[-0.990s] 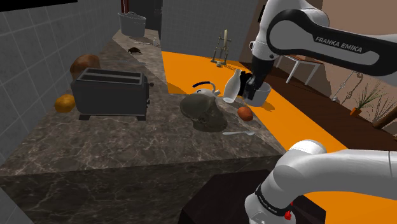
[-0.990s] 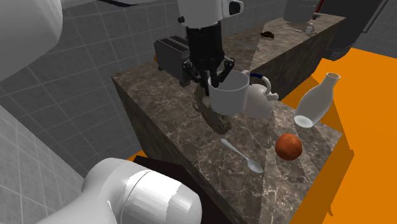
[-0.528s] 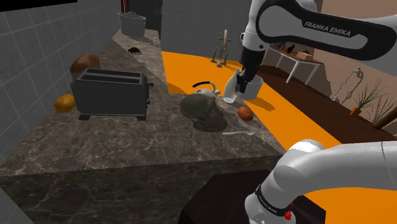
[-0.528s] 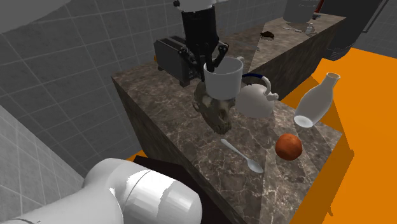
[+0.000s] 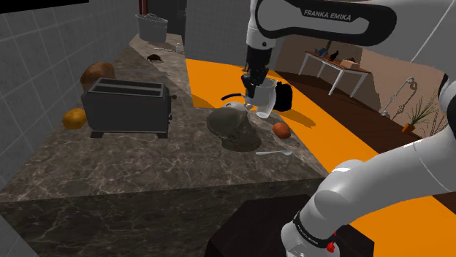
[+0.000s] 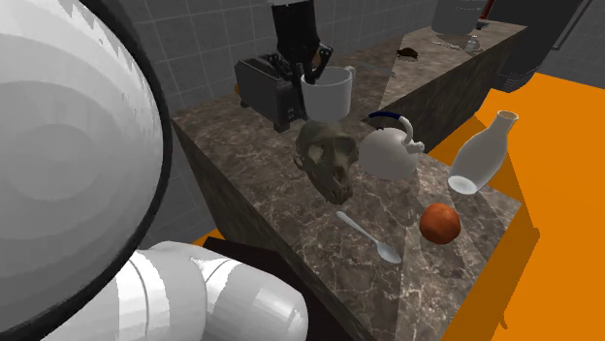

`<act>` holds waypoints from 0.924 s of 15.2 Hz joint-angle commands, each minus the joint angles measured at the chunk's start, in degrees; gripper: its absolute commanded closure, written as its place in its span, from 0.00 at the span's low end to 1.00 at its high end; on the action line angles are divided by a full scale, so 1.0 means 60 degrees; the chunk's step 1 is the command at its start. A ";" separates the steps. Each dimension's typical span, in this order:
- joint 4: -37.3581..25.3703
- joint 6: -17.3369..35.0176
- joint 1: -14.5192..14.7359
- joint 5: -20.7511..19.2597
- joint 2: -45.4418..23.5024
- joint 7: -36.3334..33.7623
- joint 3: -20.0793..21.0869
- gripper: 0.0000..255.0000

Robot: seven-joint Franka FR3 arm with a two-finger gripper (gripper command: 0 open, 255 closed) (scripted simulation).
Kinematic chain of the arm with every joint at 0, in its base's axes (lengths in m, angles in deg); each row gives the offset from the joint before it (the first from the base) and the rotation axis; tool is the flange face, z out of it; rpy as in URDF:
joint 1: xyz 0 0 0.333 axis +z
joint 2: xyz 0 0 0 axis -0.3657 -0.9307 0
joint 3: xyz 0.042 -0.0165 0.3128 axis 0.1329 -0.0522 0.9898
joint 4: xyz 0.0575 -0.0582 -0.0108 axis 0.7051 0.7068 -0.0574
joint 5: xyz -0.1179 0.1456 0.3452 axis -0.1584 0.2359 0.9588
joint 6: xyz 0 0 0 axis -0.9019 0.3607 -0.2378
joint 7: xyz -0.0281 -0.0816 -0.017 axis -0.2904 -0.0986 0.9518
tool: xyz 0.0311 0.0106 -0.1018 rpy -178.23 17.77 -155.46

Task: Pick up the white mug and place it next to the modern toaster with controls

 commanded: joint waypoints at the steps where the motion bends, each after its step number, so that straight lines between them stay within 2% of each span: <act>1: -0.0573 0.0089 0.0032 0.0012 -0.0698 -0.0271 0.0205 1.00; 8: -0.3205 -0.0109 0.0207 -0.0228 -0.3287 -0.1169 0.0846 1.00; 14: -0.6252 -0.0822 0.0619 -0.0763 -0.5806 -0.1871 0.1242 1.00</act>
